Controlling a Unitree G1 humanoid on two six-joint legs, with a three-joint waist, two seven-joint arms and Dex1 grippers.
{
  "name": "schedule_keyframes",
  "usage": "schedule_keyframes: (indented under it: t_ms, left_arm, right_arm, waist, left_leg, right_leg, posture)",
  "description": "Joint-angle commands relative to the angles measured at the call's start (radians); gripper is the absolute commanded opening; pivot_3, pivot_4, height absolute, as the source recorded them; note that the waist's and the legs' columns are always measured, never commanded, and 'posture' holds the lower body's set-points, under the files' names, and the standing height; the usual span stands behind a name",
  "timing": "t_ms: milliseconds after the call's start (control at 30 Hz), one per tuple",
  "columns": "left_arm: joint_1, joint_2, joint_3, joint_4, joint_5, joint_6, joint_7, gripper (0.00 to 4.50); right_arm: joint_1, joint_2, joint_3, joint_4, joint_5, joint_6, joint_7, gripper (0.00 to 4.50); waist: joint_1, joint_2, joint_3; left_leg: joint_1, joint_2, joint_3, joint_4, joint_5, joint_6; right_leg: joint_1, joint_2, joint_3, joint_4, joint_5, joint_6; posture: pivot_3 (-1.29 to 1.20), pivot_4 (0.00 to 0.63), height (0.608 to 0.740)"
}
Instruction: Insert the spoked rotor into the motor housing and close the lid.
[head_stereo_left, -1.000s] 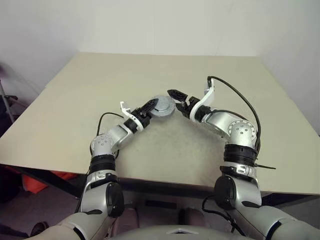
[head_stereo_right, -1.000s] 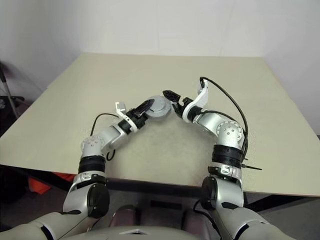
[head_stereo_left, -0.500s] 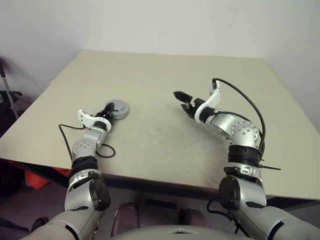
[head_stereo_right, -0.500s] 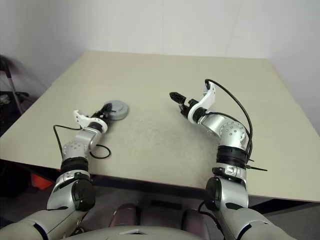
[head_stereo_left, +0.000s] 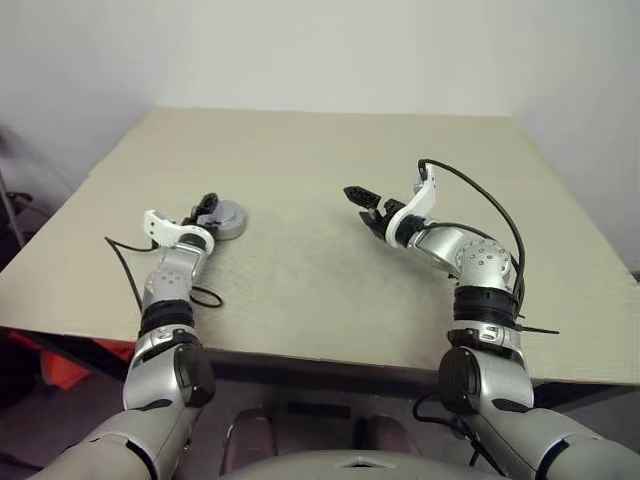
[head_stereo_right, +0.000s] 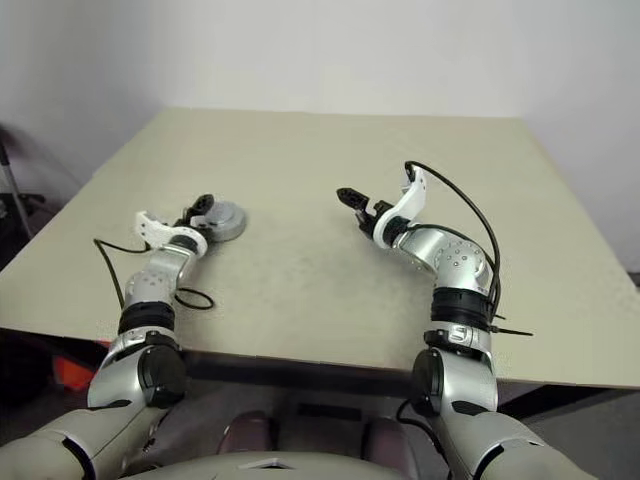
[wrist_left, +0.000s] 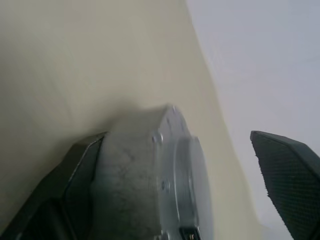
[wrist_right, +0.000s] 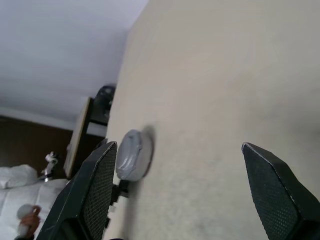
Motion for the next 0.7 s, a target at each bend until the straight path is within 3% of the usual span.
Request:
schedule_keyframes:
  t_ms: [33, 167, 267, 367, 433, 700]
  left_arm:
    - [-0.009, 0.054, 0.008, -0.001, 0.040, -0.072, -0.010, 4.48]
    - [-0.022, 0.068, -0.016, -0.015, 0.081, -0.114, -0.034, 4.48]
    - [-0.029, 0.055, -0.092, -0.055, 0.153, -0.171, -0.105, 4.48]
    - [-0.020, 0.027, -0.205, -0.131, 0.227, -0.218, -0.209, 4.48]
    - [0.008, 0.016, -0.292, -0.231, 0.216, -0.133, -0.334, 4.48]
    - [0.141, 0.059, -0.675, -0.538, 0.349, 0.007, -0.632, 4.48]
  right_arm:
    - [-0.040, -0.004, 0.002, -0.003, -0.005, -0.009, 0.017, 4.50]
    - [-0.026, -0.019, 0.046, -0.044, -0.049, -0.035, 0.061, 4.50]
    - [0.034, -0.072, 0.174, -0.166, -0.183, -0.190, 0.194, 4.50]
    - [0.099, -0.170, 0.296, -0.240, -0.330, -0.355, 0.343, 4.50]
    - [0.134, -0.260, 0.347, -0.254, -0.384, -0.397, 0.453, 4.50]
    - [0.258, -0.534, 0.420, -0.215, -0.570, -0.608, 0.741, 4.50]
  waist:
    - [0.001, 0.000, 0.000]
    - [0.014, 0.000, 0.000]
    - [0.031, -0.001, 0.001]
    - [0.053, -0.004, 0.002]
    - [0.062, -0.005, 0.002]
    - [0.050, -0.005, 0.002]
  left_leg:
    - [0.000, 0.001, 0.000, 0.000, 0.000, 0.000]
    - [-0.002, 0.001, 0.000, 0.000, 0.000, 0.001]
    - [-0.006, 0.001, 0.000, 0.001, 0.000, 0.002]
    - [-0.008, 0.002, 0.000, 0.002, 0.000, 0.003]
    - [-0.008, 0.001, 0.000, 0.002, 0.001, 0.004]
    - [-0.006, 0.002, 0.001, 0.002, 0.001, 0.006]
  right_leg:
    - [0.000, 0.001, 0.000, 0.000, 0.000, 0.000]
    - [-0.002, 0.000, 0.000, -0.002, 0.004, -0.007]
    - [-0.002, -0.002, -0.002, -0.003, 0.004, -0.007]
    - [-0.002, -0.003, -0.003, -0.003, 0.003, -0.005]
    - [-0.001, -0.004, -0.003, -0.003, 0.003, -0.005]
    - [-0.001, -0.003, 0.000, -0.001, 0.002, -0.008]
  posture:
    - [0.00, 0.000, 0.740]
    - [0.00, 0.000, 0.740]
    - [0.00, 0.000, 0.740]
    - [0.00, 0.000, 0.740]
    - [0.00, 0.000, 0.740]
    - [0.00, 0.000, 0.740]
